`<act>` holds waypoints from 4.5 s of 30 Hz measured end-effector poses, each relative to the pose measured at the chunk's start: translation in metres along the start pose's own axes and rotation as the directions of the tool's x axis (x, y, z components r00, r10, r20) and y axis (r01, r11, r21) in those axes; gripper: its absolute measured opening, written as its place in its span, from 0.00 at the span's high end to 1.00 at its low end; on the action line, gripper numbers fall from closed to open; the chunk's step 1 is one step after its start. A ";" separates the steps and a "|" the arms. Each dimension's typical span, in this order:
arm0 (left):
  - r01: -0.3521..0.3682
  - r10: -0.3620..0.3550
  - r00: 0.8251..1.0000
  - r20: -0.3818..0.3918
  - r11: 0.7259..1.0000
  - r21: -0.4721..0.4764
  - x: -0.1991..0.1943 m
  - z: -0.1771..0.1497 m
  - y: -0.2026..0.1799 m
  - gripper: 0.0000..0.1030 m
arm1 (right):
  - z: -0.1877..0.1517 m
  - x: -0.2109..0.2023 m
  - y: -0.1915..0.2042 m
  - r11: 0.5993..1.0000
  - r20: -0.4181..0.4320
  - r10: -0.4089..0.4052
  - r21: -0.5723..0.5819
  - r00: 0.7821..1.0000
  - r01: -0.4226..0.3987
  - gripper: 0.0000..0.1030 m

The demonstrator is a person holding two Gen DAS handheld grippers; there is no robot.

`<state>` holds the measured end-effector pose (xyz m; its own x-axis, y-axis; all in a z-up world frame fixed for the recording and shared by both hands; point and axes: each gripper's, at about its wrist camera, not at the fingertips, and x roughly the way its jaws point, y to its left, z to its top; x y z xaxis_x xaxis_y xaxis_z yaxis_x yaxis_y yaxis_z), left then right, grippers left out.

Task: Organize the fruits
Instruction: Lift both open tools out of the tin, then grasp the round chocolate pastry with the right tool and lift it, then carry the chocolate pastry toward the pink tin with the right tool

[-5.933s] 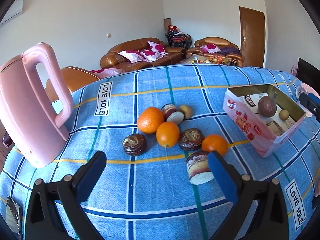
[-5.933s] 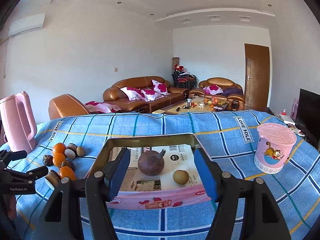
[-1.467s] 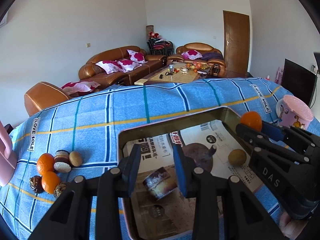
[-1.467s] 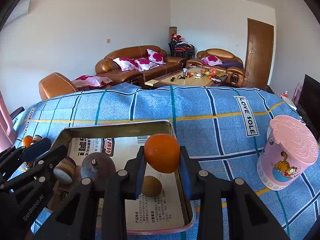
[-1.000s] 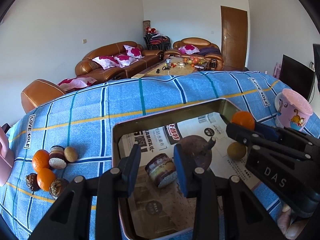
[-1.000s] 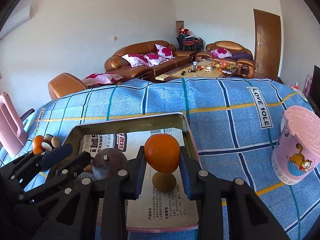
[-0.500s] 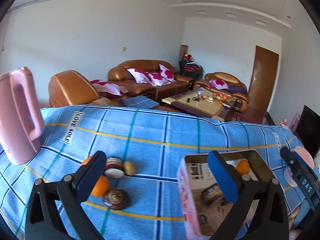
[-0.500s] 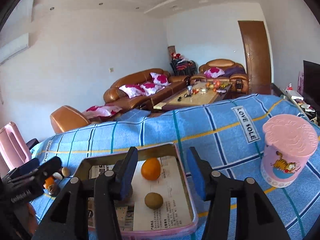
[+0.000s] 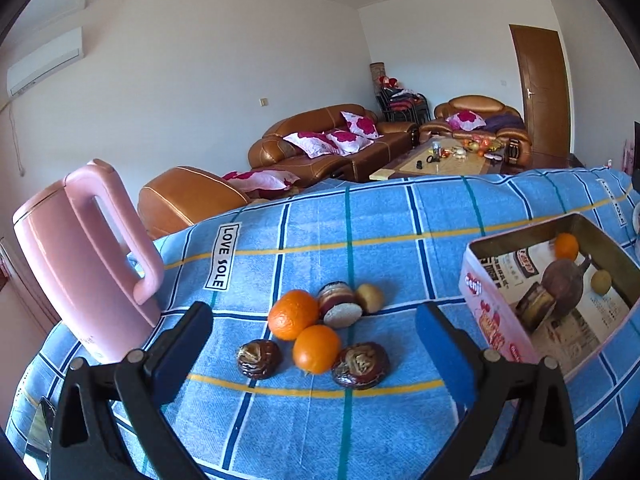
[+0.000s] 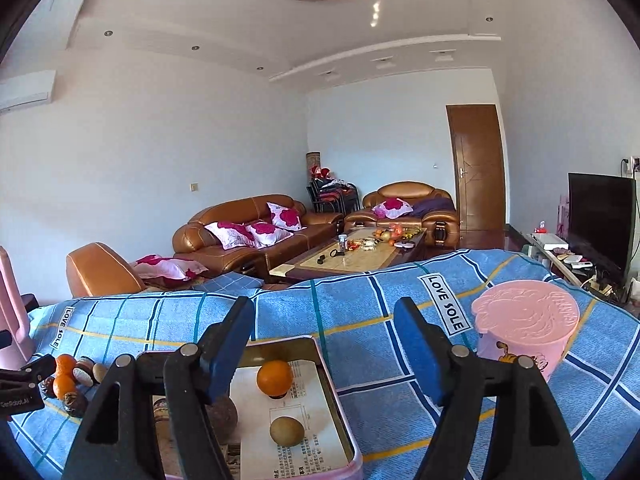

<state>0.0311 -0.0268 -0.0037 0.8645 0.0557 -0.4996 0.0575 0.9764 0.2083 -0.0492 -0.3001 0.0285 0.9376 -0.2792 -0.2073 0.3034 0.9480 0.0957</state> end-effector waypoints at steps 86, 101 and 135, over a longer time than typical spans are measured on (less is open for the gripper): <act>0.165 -0.154 0.936 -0.317 0.986 0.008 0.084 -0.023 0.061 0.62 | -0.063 0.000 0.212 0.873 -0.483 0.413 -0.033 0.772 -0.487 0.56; -0.038 0.038 0.999 -0.003 0.997 -0.064 0.024 -0.016 0.082 0.62 | -0.046 -0.028 0.197 0.923 -0.255 0.318 -0.135 0.913 -0.359 0.56; 0.041 -0.043 0.999 -0.020 0.995 -0.089 -0.005 -0.020 0.027 0.62 | -0.038 -0.030 0.137 0.946 -0.207 0.206 -0.208 0.956 -0.249 0.56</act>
<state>0.0182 0.0040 -0.0126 0.8509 0.0178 -0.5251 0.0486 0.9925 0.1123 -0.0421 -0.1565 0.0105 0.9241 -0.0401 -0.3799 0.0184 0.9980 -0.0607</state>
